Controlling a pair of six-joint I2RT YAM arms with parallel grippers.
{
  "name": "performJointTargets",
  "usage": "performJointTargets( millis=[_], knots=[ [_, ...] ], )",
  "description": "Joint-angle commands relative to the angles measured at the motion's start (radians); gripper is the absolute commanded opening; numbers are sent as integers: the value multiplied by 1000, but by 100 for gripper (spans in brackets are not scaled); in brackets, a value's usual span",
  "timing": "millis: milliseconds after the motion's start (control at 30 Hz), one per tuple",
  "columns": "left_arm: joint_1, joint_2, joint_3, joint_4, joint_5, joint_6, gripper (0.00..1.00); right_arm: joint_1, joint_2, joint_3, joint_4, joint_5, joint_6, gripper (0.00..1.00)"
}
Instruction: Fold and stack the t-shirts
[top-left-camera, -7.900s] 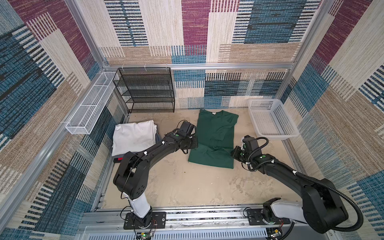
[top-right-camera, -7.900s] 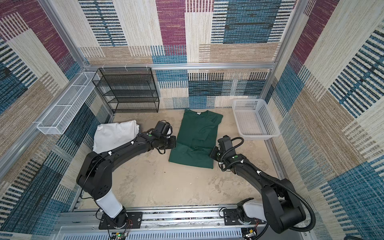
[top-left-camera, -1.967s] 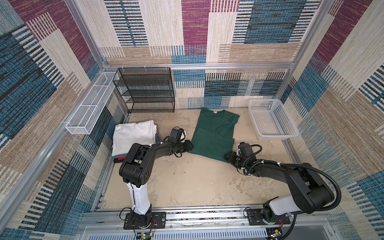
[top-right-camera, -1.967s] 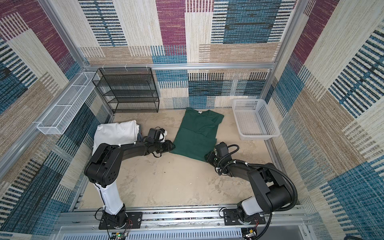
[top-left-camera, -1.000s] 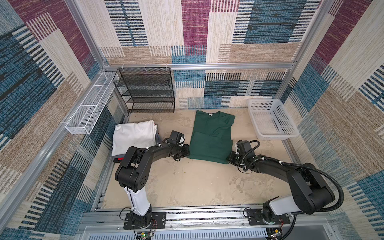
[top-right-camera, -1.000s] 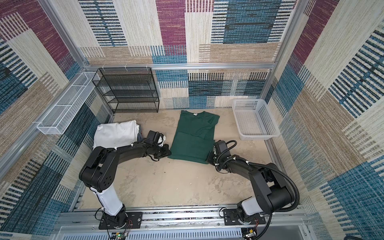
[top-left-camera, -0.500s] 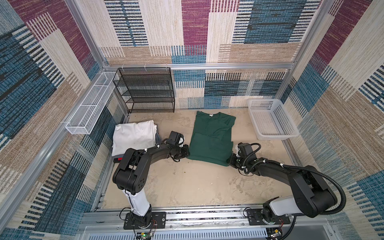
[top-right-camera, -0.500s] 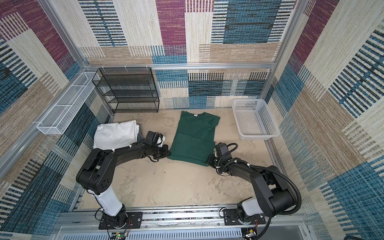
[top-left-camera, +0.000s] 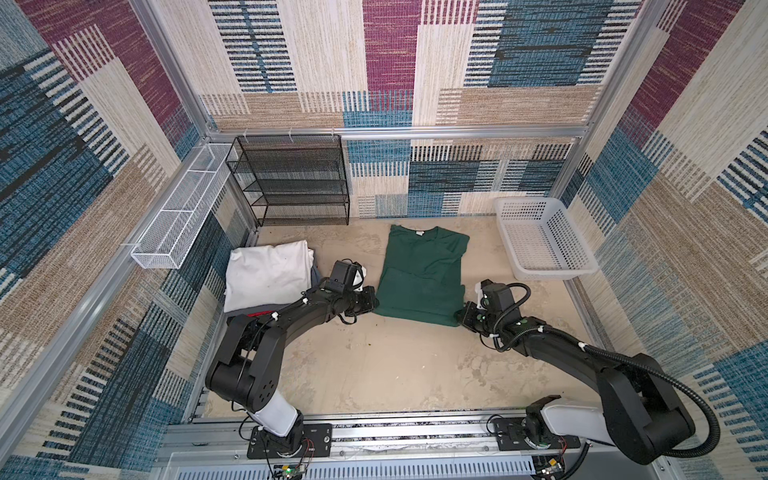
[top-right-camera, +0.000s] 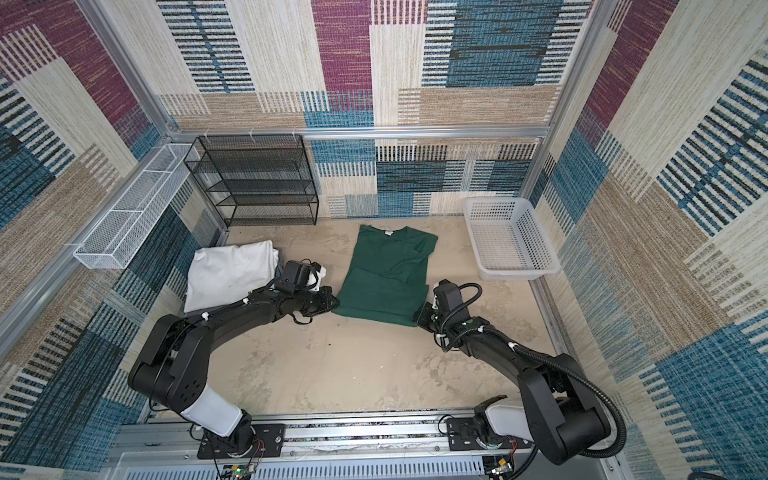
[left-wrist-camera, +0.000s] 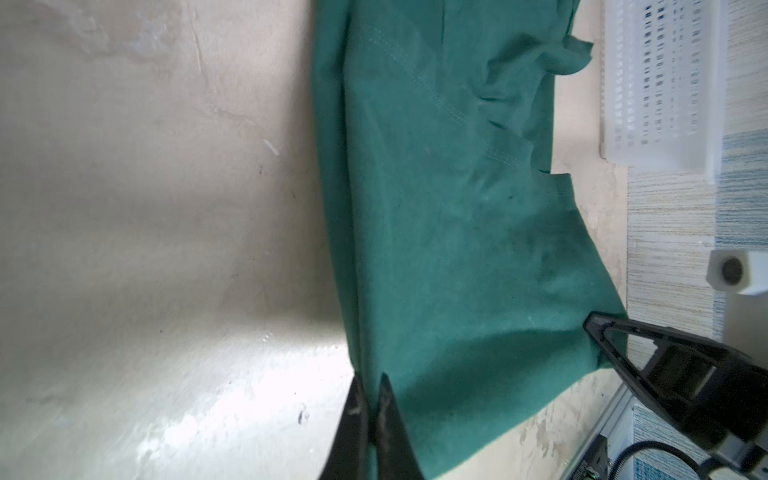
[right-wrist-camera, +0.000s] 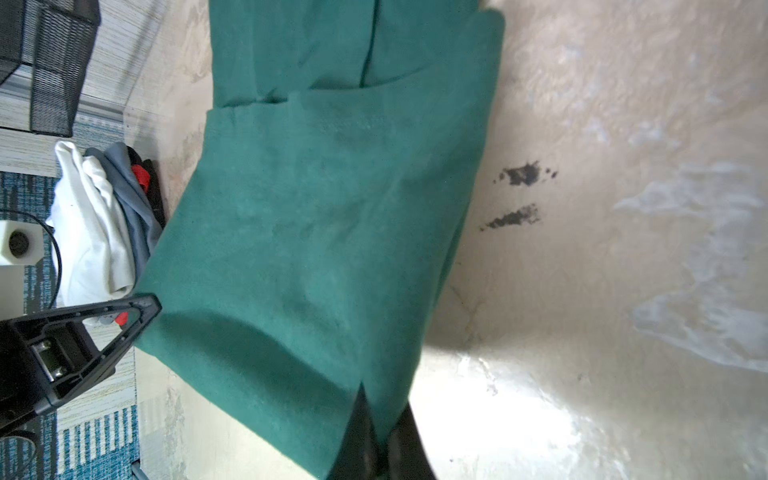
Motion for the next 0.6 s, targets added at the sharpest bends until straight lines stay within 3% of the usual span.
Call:
performJointTargets(
  millis=[0, 567],
  knots=[
    [-7, -44, -14, -31, -14, 0, 0, 1, -39, 12, -15, -15, 2, 0],
    [-128, -374, -166, -80, -142, -59, 0, 53, -270, 4, -114, -60, 44, 0]
  ],
)
